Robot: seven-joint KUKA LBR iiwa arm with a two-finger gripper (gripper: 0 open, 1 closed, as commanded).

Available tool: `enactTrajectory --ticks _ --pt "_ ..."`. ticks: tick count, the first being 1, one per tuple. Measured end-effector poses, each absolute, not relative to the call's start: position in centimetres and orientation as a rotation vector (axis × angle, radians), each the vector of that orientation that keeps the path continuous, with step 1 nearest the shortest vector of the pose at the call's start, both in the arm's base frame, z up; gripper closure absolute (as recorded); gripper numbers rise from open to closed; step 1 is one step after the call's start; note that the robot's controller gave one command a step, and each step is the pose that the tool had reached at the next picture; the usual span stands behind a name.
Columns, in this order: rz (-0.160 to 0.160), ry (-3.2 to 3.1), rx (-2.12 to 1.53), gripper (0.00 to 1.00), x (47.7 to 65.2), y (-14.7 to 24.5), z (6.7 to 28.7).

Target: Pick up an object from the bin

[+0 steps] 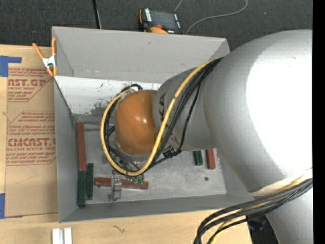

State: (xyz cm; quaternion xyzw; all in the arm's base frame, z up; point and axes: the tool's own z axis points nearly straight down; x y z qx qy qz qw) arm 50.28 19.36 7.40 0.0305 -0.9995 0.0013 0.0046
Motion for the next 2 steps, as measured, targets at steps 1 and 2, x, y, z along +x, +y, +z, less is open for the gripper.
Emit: enactTrajectory --ticks 1,2 --pt "-0.002 -3.139 0.095 1.0 50.6 19.5 7.9" --pt "-0.004 -3.15 0.113 1.0 51.1 18.7 24.5"
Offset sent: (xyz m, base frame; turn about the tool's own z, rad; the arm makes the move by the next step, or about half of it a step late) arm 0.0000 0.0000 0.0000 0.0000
